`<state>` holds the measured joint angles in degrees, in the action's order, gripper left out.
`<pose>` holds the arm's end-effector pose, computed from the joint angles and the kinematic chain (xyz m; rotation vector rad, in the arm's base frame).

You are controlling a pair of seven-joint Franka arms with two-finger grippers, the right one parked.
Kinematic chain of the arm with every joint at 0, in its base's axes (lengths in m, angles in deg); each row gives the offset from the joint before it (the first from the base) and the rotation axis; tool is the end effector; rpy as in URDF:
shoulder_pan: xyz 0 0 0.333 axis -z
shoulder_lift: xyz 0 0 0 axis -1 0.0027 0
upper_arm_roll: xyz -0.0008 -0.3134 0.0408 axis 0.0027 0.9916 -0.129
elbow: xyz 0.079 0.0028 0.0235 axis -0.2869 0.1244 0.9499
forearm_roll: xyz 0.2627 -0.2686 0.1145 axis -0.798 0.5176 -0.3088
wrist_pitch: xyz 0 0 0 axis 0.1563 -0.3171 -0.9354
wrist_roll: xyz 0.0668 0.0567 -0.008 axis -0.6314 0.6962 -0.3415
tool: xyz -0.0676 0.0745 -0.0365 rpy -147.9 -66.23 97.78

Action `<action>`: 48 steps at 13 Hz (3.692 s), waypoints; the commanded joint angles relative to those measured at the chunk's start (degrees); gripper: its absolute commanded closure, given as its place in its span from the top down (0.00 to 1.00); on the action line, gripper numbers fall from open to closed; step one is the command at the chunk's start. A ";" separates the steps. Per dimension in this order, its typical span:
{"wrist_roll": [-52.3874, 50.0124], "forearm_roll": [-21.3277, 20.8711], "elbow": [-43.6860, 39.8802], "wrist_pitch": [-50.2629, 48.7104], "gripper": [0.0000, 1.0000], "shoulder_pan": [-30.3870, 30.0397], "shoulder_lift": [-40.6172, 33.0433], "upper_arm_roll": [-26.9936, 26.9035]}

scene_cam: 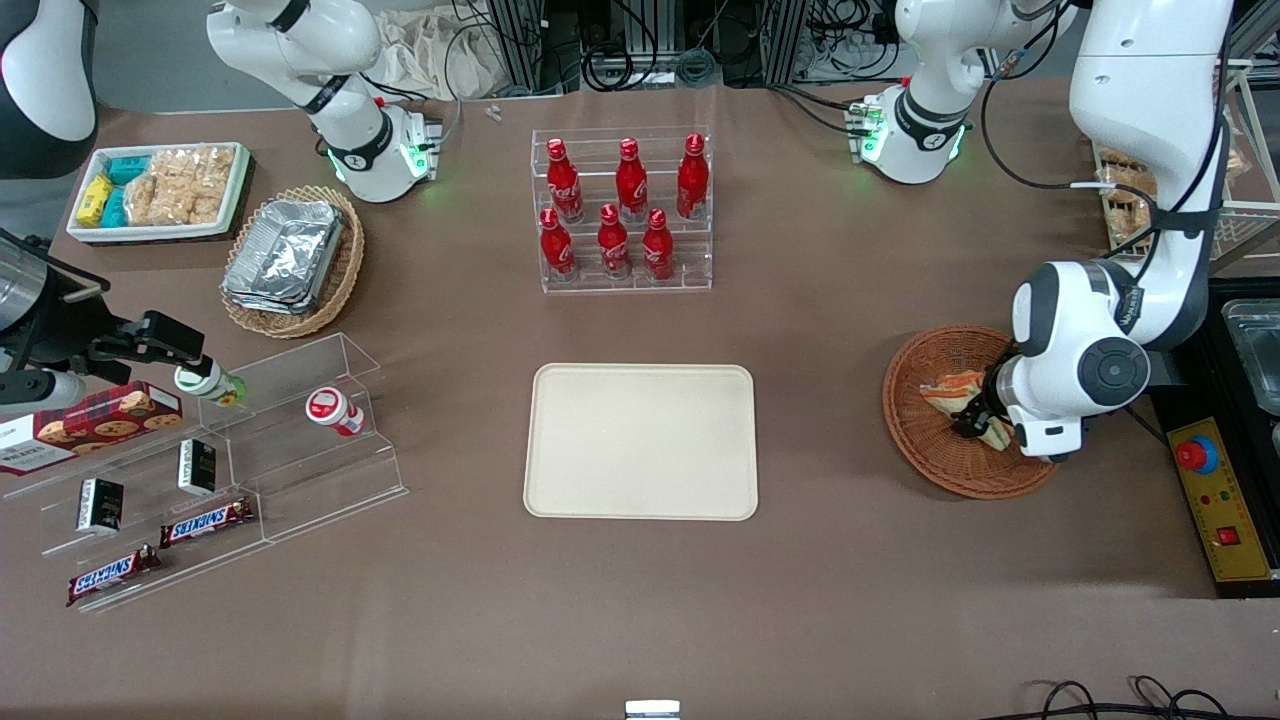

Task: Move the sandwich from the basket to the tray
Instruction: 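Lower the left gripper and close it on the wrapped sandwich, then lift the sandwich out of the basket and carry it toward the tray, then lower the sandwich onto the beige tray and open the left gripper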

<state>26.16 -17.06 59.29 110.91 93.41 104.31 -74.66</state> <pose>0.5760 -0.0200 0.2448 -2.6793 -1.2940 0.2432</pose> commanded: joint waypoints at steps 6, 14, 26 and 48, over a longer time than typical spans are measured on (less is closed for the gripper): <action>-7.72 -1.34 -0.98 5.72 0.00 0.30 1.21 0.12; -5.73 -1.25 -16.75 -14.87 0.00 0.39 -4.15 0.47; 15.71 6.39 -37.46 -27.35 0.00 4.50 5.05 15.94; 16.08 -2.04 -32.36 -11.67 1.00 18.15 14.95 15.06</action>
<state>42.36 -18.38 25.87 102.83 112.47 124.57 -59.19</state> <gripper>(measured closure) 0.013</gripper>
